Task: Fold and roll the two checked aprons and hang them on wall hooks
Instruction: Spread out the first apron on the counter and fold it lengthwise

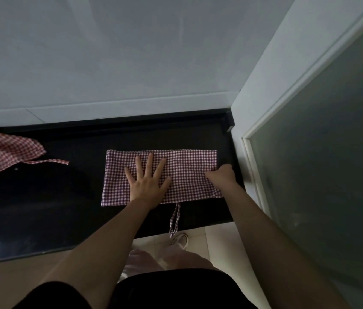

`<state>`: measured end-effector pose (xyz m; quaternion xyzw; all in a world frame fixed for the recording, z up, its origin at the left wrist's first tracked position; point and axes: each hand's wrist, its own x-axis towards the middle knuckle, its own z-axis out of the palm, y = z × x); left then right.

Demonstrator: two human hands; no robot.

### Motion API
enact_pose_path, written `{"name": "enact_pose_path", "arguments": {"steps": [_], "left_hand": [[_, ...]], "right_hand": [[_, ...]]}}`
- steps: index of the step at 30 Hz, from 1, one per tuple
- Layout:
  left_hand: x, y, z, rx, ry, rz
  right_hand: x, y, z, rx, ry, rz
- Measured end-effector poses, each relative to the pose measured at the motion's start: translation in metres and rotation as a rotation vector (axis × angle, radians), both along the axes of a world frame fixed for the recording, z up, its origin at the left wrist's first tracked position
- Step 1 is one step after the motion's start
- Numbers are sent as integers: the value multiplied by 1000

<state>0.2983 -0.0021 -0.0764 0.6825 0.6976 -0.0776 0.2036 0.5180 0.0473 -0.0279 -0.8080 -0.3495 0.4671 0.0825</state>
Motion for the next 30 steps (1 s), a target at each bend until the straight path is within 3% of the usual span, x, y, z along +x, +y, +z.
{"name": "enact_pose_path", "arguments": {"steps": [3, 5, 7, 10, 12, 14, 16, 19, 25, 30], "left_hand": [[-1, 4, 4, 7, -2, -6], [-8, 9, 13, 80, 7, 34], [-22, 16, 22, 140, 13, 111], [-49, 25, 27, 136, 59, 79], [-62, 33, 31, 44, 30, -18], [-65, 41, 37, -83, -12, -97], [-65, 45, 42, -143, -15, -167], [-64, 47, 47, -231, -8, -233], [-78, 43, 44, -464, -15, -137], [-84, 42, 61, -637, 61, -195]], "right_hand": [[6, 6, 3, -55, 215, -109], [11, 6, 2, -88, 258, -92], [14, 6, 3, -153, 150, 87], [10, 6, 7, -205, -195, 437], [2, 8, 10, -61, -389, 569], [-11, 14, 13, 124, -411, 784], [-26, 19, 12, 177, -383, 996], [-44, 20, 6, 100, -449, 1109], [-57, 17, 12, -146, -497, 1249], [-56, 15, 20, -255, -424, 1207]]}}
